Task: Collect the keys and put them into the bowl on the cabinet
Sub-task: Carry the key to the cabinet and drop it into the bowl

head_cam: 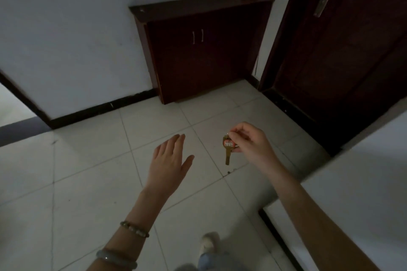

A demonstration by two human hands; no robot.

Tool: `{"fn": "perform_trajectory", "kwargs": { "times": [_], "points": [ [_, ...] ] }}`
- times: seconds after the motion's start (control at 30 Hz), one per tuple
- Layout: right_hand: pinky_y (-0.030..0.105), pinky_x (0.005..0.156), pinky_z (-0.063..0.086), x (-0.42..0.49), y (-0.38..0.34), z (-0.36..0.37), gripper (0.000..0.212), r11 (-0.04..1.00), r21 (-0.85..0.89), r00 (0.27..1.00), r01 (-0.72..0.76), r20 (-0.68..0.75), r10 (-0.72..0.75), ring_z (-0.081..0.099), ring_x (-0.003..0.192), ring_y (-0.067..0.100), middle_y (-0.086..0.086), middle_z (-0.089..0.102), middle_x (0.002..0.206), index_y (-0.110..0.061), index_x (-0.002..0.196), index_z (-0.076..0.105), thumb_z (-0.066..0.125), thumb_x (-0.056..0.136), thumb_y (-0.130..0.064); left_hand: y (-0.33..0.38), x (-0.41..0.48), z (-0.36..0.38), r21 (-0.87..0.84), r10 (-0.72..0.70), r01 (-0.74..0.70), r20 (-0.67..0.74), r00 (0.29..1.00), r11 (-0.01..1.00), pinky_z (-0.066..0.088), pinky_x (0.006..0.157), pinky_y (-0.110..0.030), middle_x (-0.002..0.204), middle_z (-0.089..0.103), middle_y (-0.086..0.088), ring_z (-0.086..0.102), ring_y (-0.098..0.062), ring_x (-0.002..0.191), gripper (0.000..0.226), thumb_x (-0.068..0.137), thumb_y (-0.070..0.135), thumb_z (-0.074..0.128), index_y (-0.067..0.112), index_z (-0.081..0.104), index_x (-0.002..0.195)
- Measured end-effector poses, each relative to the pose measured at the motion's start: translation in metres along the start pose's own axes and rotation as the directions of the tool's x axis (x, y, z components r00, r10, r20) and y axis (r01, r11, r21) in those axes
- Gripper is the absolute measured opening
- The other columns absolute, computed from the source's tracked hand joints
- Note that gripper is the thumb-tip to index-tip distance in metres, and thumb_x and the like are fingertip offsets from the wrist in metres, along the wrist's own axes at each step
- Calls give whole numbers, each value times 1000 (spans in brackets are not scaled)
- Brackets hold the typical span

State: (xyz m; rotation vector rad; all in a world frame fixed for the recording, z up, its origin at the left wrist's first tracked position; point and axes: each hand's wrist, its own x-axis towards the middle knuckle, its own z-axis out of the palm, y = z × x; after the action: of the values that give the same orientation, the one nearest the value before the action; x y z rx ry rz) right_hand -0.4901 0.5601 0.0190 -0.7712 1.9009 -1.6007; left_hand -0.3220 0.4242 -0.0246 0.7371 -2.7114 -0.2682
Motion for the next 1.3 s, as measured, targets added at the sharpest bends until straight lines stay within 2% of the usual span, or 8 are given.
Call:
{"fn": "perform_trajectory", "kwargs": {
  "times": [0.17,0.27,0.4,0.53,0.67,0.83,1.03,1.3],
  "points": [
    [20,58,57,64,2,-5,19,1000,-2,1000,2,14,-2,68,74,8,-3,66,80,-23,74,60,58,85,-8,-13,65,17,-3,-2,2,10,1000,1000,40,99,-45,132,52,-17,49,-32,119,56,90,36,54,3,40,133],
    [19,56,55,105,4,-7,21,1000,-3,1000,9,7,-9,68,75,6,-3,67,80,-26,72,61,59,85,-9,-24,104,27,-12,-11,11,23,1000,1000,39,100,-45,133,51,-17,49,-32,120,57,90,38,53,4,40,133],
    [18,56,55,167,6,-9,23,1000,26,1000,2,-31,-2,68,74,6,-3,67,78,-26,71,61,59,85,-7,-42,165,45,-16,10,-9,52,999,1000,39,100,-44,132,52,-18,49,-33,120,56,90,38,54,3,40,133],
    [20,59,57,239,6,-11,16,1000,20,996,-4,-85,5,67,74,7,4,65,82,-17,76,59,57,86,-6,-67,244,64,-26,49,-47,62,997,999,39,99,-45,132,51,-19,49,-34,119,56,90,37,54,3,41,132],
    [27,66,59,316,-3,-11,8,999,37,989,-26,-143,31,66,82,19,9,63,84,-11,81,59,55,87,-6,-89,333,71,-53,108,-104,74,991,993,42,95,-46,131,52,-20,51,-36,116,56,88,33,58,1,43,131],
    [36,72,59,407,-13,-10,10,999,31,981,-34,-187,40,67,85,23,11,65,87,-15,82,59,56,87,-8,-116,431,80,-66,193,-188,81,978,980,45,93,-47,126,56,-21,54,-36,112,55,86,31,62,-1,46,128],
    [21,62,56,479,-14,-25,22,997,76,960,-29,-276,49,68,79,10,1,67,84,-29,73,61,58,86,-11,-125,519,101,-88,267,-258,108,958,962,41,98,-46,131,53,-19,50,-35,118,57,88,33,61,1,43,132],
    [18,56,55,574,-6,-64,18,997,75,943,-10,-332,34,68,74,6,1,66,81,-24,76,61,58,86,-9,-119,627,137,-121,299,-285,119,947,951,34,102,-43,136,48,-17,45,-32,123,58,90,34,57,3,39,135]
  ]
}}
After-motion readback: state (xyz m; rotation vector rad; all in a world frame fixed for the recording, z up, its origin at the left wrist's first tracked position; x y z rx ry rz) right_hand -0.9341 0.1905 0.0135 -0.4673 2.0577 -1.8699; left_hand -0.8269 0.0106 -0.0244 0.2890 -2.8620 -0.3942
